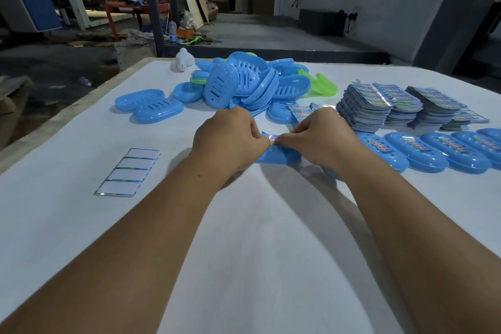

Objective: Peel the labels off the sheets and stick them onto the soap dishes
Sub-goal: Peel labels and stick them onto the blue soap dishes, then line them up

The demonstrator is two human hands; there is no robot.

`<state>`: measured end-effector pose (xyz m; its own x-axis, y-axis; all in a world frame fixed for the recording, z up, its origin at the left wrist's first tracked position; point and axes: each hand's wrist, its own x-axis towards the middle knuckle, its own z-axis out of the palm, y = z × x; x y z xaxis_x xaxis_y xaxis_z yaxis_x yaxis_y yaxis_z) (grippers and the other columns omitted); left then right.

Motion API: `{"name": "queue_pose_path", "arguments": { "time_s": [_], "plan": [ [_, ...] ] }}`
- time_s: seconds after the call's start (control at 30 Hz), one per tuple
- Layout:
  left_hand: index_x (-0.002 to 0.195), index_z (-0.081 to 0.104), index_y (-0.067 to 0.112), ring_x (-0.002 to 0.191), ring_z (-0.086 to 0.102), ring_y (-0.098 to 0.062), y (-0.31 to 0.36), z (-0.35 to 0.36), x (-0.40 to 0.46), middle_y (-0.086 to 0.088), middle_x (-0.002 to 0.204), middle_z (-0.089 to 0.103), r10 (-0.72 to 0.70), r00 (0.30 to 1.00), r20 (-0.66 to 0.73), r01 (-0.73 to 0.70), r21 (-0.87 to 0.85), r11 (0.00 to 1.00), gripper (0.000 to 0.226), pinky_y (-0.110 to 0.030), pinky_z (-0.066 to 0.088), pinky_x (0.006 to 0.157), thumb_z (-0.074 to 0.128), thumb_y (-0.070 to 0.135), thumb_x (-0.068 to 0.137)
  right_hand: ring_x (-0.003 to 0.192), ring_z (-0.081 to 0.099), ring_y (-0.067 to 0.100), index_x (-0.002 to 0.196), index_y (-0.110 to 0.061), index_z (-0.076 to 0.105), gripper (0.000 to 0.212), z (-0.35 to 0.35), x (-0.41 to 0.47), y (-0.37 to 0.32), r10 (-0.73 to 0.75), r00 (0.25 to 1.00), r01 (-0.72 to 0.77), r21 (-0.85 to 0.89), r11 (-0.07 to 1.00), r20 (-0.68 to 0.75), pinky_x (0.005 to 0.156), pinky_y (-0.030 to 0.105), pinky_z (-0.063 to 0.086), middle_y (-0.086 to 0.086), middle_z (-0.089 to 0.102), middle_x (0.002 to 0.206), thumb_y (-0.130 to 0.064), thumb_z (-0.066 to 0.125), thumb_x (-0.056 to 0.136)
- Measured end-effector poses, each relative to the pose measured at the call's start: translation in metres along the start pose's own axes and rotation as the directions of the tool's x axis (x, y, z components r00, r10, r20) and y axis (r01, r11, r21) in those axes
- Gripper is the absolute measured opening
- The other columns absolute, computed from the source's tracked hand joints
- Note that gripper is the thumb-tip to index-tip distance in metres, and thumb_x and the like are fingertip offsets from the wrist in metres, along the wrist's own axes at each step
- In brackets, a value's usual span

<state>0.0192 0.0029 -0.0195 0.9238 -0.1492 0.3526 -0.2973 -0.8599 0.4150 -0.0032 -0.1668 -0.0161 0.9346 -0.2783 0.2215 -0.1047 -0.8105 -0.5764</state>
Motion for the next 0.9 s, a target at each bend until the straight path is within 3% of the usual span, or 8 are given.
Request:
{"name": "queue_pose_path", "arguments": {
  "time_s": [0.13,0.3,0.5,0.63,0.9],
  "plan": [
    [0.068,0.06,0.033,0.064,0.052,-0.006,0.001,-0.001,0.0,0.012,0.069,0.058,0.025,1.0,0.007,-0.025,0.052,0.998,0.023,-0.025,0.031,0.051,0.068,0.053,0.076,0.054,0.034,0.018,0.073,-0.005,0.076,0.043,0.002,0.001,0.001,0.005,1.0,-0.005,-0.004,1.0,-0.003,0.052,0.029,0.032,0.002,0.041,0.049,-0.048,0.083,0.071],
    [0.073,0.06,0.03,0.07,0.054,-0.019,0.006,-0.001,-0.002,0.009,0.071,0.052,0.064,0.998,-0.019,-0.059,0.173,0.983,0.026,-0.028,0.035,0.057,0.063,0.055,0.081,0.053,0.04,0.019,0.073,-0.007,0.076,0.04,0.003,0.0,0.0,0.019,1.0,-0.018,-0.037,0.999,0.005,0.053,0.028,0.035,0.001,0.046,0.049,-0.047,0.08,0.07],
    [0.088,0.067,0.024,0.079,0.057,-0.023,0.014,-0.001,-0.002,0.0,0.084,0.065,0.139,0.988,-0.062,-0.114,0.299,0.947,0.025,-0.033,0.044,0.065,0.058,0.047,0.085,0.054,0.048,0.022,0.06,-0.01,0.07,0.039,0.003,-0.002,-0.001,0.003,1.0,-0.005,-0.079,0.997,-0.017,0.051,0.027,0.035,0.002,0.051,0.049,-0.047,0.077,0.071],
    [0.09,0.067,0.024,0.078,0.053,-0.021,0.015,-0.001,-0.001,0.0,0.086,0.066,0.168,0.983,-0.073,-0.136,0.329,0.935,0.027,-0.033,0.041,0.064,0.058,0.049,0.087,0.056,0.055,0.023,0.054,-0.012,0.064,0.044,0.006,-0.004,-0.004,-0.01,0.999,0.004,-0.121,0.993,-0.044,0.05,0.027,0.034,0.001,0.055,0.049,-0.05,0.075,0.073],
    [0.089,0.064,0.023,0.073,0.046,-0.024,0.016,0.0,0.002,-0.001,0.079,0.05,0.092,0.993,-0.079,-0.06,0.338,0.939,0.031,-0.034,0.035,0.061,0.062,0.053,0.085,0.054,0.053,0.02,0.054,-0.013,0.062,0.044,0.005,-0.004,-0.006,-0.007,0.999,0.003,-0.104,0.995,-0.035,0.049,0.027,0.033,-0.003,0.054,0.047,-0.051,0.076,0.071]
  ]
}}
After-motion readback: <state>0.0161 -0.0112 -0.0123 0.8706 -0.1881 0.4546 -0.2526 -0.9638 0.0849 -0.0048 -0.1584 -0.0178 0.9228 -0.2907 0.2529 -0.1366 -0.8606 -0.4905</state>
